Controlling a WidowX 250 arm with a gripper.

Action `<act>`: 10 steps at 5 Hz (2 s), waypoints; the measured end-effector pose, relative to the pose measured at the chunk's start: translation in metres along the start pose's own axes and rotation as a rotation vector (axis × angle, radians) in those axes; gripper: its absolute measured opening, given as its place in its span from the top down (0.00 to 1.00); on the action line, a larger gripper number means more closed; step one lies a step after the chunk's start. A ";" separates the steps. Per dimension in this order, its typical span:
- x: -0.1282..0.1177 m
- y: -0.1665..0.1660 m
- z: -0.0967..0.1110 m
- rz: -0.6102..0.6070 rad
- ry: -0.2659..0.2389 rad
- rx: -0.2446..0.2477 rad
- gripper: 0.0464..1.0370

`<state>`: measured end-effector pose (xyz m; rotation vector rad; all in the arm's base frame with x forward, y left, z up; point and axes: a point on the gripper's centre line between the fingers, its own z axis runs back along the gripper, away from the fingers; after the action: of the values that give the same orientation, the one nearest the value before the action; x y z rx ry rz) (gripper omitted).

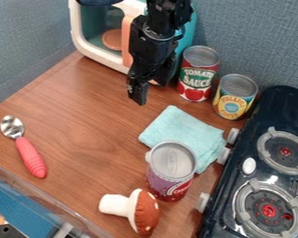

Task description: Move the spoon to the top left part of the table

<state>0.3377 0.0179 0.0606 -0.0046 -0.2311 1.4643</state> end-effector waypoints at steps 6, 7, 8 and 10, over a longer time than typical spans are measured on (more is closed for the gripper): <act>0.070 0.132 -0.014 -0.136 0.056 0.063 0.04; 0.071 0.163 -0.021 -0.136 0.065 0.093 0.04; 0.075 0.181 -0.029 -0.150 0.061 0.101 0.04; 0.095 0.201 -0.034 -0.176 0.017 0.113 0.04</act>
<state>0.1536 0.1383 0.0125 0.0926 -0.1310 1.2998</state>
